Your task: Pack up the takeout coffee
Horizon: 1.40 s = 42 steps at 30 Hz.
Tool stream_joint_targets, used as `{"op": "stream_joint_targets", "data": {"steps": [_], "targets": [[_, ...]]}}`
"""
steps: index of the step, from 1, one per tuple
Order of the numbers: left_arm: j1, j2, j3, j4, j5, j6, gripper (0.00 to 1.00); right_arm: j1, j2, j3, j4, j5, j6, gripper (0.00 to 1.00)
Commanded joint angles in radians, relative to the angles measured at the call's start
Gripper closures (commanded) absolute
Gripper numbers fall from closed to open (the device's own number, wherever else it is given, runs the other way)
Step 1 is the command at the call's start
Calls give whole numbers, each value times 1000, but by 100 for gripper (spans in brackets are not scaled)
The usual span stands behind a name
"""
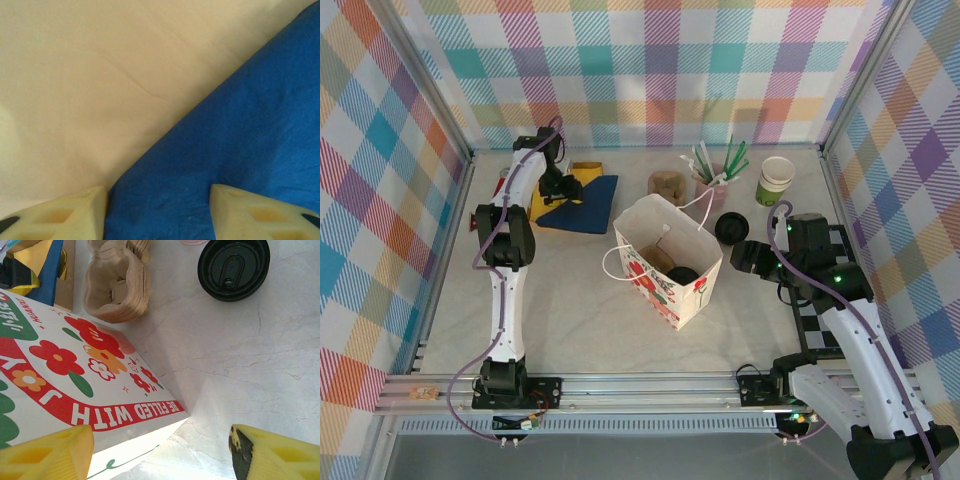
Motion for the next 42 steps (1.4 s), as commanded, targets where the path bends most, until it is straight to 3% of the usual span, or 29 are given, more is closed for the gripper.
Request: {"op": "stream_joint_targets", "data": {"steps": [1, 11, 19, 27, 42], "targets": [[-7, 10, -10, -57, 55, 24, 50, -6, -15, -17, 4, 4, -22, 28], [-7, 5, -26, -62, 33, 19, 82, -5, -26, -22, 1, 7, -22, 28], [-6, -19, -27, -53, 6, 10, 100, -7, -17, -15, 5, 7, -25, 28], [-4, -109, -19, -41, 15, -3, 100, -7, -5, -2, 11, 0, -24, 28], [30, -283, -33, 0, 133, -70, 100, -5, -22, -18, 10, -3, -21, 28]]}}
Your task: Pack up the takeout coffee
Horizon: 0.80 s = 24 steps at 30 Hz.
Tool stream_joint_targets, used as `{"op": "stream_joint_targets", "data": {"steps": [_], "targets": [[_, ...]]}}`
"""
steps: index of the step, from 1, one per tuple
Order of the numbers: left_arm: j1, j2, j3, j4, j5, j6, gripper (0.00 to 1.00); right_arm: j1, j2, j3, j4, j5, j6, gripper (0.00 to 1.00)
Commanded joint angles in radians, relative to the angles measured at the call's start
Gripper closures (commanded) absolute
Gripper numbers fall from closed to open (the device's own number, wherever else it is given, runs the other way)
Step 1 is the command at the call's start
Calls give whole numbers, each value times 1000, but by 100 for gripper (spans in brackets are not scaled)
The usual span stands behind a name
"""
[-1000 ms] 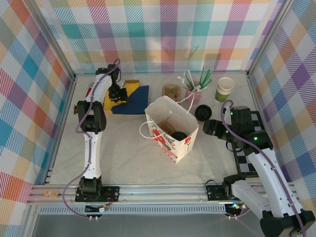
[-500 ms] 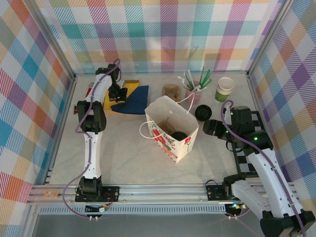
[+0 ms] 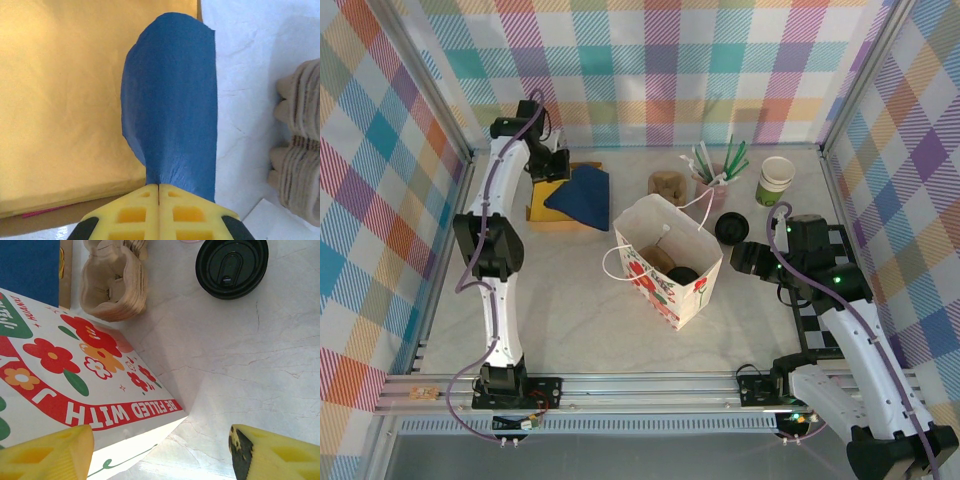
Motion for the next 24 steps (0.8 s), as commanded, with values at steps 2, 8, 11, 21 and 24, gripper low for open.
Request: {"op": "stream_joint_targets", "data": {"steps": [2, 8, 11, 21, 24], "targets": [[18, -65, -32, 33, 74, -41, 100, -6, -20, -9, 4, -2, -21, 28], [18, -159, -88, 108, 162, -94, 100, -6, -25, -13, 1, 0, -18, 28], [18, -204, -98, 134, 187, -117, 100, -6, -27, -13, 0, -1, -18, 28], [15, -352, -130, 222, 262, -202, 100, -6, -40, -14, -5, -2, -14, 28], [-7, -394, -134, 240, 266, -216, 100, -7, -43, -14, -7, -3, -10, 28]]}}
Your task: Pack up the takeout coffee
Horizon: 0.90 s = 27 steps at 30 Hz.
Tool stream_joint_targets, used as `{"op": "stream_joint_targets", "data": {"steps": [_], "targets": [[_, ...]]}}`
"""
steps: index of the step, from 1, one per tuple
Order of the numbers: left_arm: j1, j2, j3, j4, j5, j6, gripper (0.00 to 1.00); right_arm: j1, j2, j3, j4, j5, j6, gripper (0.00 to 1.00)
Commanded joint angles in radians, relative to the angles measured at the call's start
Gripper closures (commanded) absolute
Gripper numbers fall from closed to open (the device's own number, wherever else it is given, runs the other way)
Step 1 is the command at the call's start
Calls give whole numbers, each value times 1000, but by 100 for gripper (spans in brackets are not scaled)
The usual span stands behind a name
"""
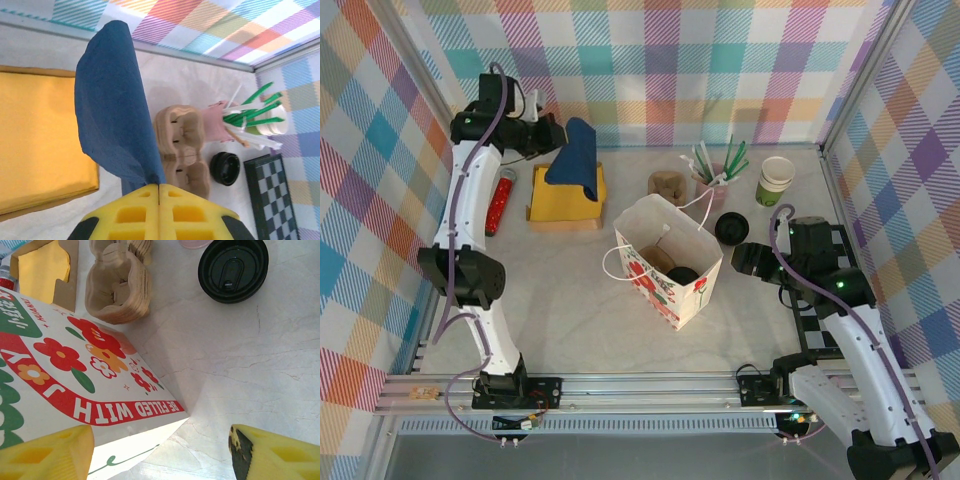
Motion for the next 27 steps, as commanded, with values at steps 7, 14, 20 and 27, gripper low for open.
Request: {"op": "stream_joint_targets", "data": {"steps": [7, 14, 20, 27], "targets": [[-95, -149, -8, 65, 19, -52, 100, -6, -24, -12, -12, -5, -10, 28], [-185, -238, -8, 93, -34, -81, 100, -7, -48, -17, -26, 0, -4, 28], [-311, -299, -22, 84, -116, -76, 100, -7, -57, -16, -32, -2, 4, 29], [-458, -376, -92, 93, -235, -78, 100, -7, -60, -9, -37, -5, 9, 29]]}}
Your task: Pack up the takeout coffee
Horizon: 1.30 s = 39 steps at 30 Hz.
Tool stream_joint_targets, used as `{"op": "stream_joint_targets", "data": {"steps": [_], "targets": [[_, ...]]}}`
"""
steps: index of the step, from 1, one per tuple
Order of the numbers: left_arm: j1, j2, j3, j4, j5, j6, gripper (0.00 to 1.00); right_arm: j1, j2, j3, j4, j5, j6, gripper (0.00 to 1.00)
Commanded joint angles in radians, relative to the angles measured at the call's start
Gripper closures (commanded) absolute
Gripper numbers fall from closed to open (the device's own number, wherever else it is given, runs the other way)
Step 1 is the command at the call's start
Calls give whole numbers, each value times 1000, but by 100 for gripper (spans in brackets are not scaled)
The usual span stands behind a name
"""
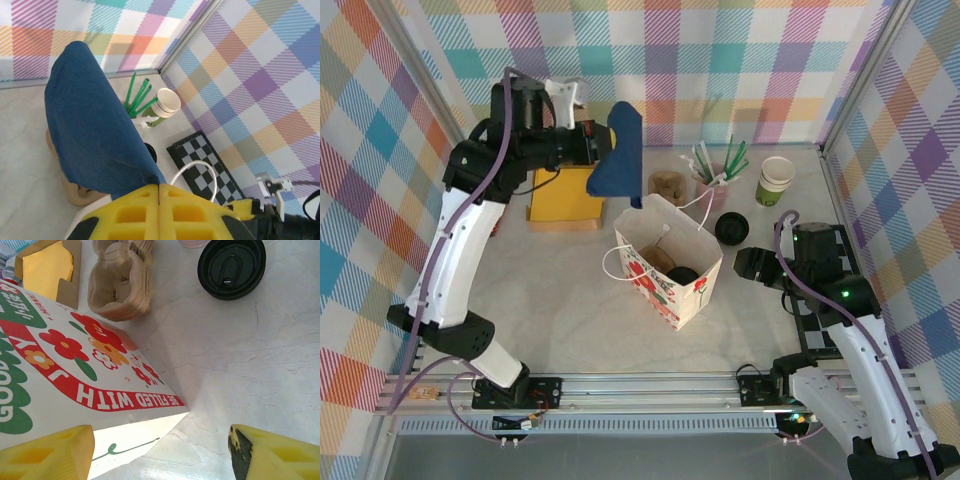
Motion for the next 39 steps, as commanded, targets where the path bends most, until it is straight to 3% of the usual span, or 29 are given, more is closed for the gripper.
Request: {"op": "stream_joint_targets", "data": {"steps": [1, 7, 21, 39], "targets": [[-60, -48, -38, 11, -91, -4, 100, -6, -10, 0, -6, -5, 6, 29], [-170, -110, -149, 44, -199, -20, 100, -6, -5, 9, -6, -15, 12, 29], [-308, -213, -296, 107, -316, -100, 100, -5, 3, 16, 6, -26, 23, 30], [-406, -271, -463, 181, -440, -224, 100, -5, -30, -17, 4, -32, 36, 31]]}}
